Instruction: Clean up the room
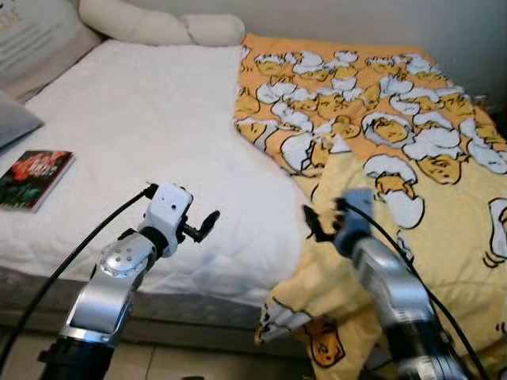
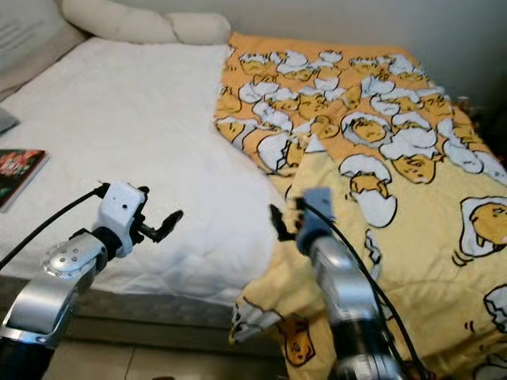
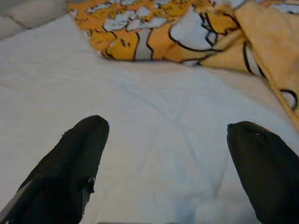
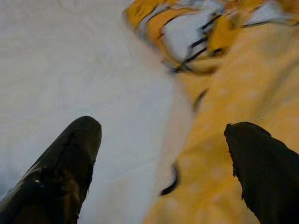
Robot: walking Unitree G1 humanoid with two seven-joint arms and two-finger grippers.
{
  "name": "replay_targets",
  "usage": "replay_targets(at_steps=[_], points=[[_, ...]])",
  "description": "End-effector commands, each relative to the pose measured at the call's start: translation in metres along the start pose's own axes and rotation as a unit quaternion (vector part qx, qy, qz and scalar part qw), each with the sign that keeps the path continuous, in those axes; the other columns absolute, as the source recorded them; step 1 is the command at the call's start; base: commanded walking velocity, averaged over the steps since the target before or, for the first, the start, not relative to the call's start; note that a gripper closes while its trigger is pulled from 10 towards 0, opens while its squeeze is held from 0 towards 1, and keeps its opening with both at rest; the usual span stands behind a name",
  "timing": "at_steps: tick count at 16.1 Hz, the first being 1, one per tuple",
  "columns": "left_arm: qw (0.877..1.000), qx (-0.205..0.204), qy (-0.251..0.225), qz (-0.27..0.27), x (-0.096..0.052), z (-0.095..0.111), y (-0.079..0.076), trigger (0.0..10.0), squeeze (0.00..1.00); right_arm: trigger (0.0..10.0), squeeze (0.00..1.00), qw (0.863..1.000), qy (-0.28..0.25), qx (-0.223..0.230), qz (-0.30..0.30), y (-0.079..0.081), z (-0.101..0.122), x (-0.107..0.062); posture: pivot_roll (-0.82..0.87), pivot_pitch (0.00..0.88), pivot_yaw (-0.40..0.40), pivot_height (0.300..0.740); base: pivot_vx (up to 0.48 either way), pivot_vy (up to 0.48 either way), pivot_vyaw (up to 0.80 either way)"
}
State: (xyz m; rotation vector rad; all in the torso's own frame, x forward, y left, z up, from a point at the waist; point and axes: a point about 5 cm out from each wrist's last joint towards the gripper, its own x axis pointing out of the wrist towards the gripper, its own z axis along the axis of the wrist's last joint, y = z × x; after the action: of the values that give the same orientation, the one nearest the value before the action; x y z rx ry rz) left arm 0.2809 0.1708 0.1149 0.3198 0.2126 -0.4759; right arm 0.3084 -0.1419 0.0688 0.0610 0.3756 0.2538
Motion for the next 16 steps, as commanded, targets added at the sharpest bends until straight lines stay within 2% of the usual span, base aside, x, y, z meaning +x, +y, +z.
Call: replay_targets(at_steps=[1, 3, 6, 7, 10, 11, 14, 15, 16], points=[[1.0, 0.014, 0.009, -0.023, -0.001, 0.001, 0.002, 10.0, 0.0, 10.0, 1.0, 0.998, 0.042, -0.038, 0.017, 0.002, -0.008, 0.01, 0.13, 0.0, -0.001, 0.74, 0.0, 0.0, 0.0], [0.997, 0.027, 0.025, -0.061, -0.004, 0.0, 0.001, 10.0, 0.0, 10.0, 1.0, 0.994, 0.079, -0.074, 0.021, 0.007, -0.011, 0.025, 0.14, 0.0, -0.002, 0.74, 0.0, 0.0, 0.0], [0.993, 0.041, 0.049, -0.098, -0.01, -0.003, 0.001, 10.0, 0.0, 10.0, 1.0, 0.986, 0.129, -0.105, 0.002, 0.013, -0.019, 0.037, 0.16, 0.0, -0.011, 0.74, 0.0, 0.0, 0.0], [0.99, 0.046, 0.067, -0.117, -0.018, -0.007, 0.0, 10.0, 0.0, 10.0, 0.0, 0.978, 0.163, -0.133, -0.008, 0.017, -0.026, 0.04, 0.19, 0.0, -0.019, 0.74, 0.0, 0.0, 0.0], [0.986, 0.054, 0.086, -0.134, -0.027, -0.01, -0.002, 10.0, 0.0, 10.0, 0.0, 0.961, 0.198, -0.192, -0.023, 0.017, -0.041, 0.038, 0.22, 0.0, -0.029, 0.74, 0.0, 0.0, 0.0], [0.984, 0.059, 0.09, -0.139, -0.027, -0.01, -0.003, 10.0, 0.0, 10.0, 0.0, 0.957, 0.205, -0.202, -0.043, 0.014, -0.047, 0.036, 0.23, 0.0, -0.031, 0.74, 0.0, 0.0, 0.0], [0.981, 0.057, 0.097, -0.158, -0.032, -0.01, -0.014, 10.0, 0.0, 10.0, 0.0, 0.934, 0.216, -0.275, -0.075, 0.003, -0.06, 0.029, 0.24, 0.0, -0.031, 0.74, 0.0, 0.0, 0.0], [0.981, 0.054, 0.099, -0.16, -0.034, -0.01, -0.015, 10.0, 0.0, 7.6, 0.0, 0.933, 0.217, -0.276, -0.079, 0.002, -0.061, 0.028, 0.24, 0.0, -0.033, 0.74, 0.0, 0.0, 0.0], [0.98, 0.053, 0.101, -0.161, -0.035, -0.011, -0.016, 10.0, 0.0, 4.3, 0.0, 0.932, 0.22, -0.276, -0.079, 0.001, -0.063, 0.027, 0.24, 0.0, -0.036, 0.74, 0.0, 0.0, 0.0]])
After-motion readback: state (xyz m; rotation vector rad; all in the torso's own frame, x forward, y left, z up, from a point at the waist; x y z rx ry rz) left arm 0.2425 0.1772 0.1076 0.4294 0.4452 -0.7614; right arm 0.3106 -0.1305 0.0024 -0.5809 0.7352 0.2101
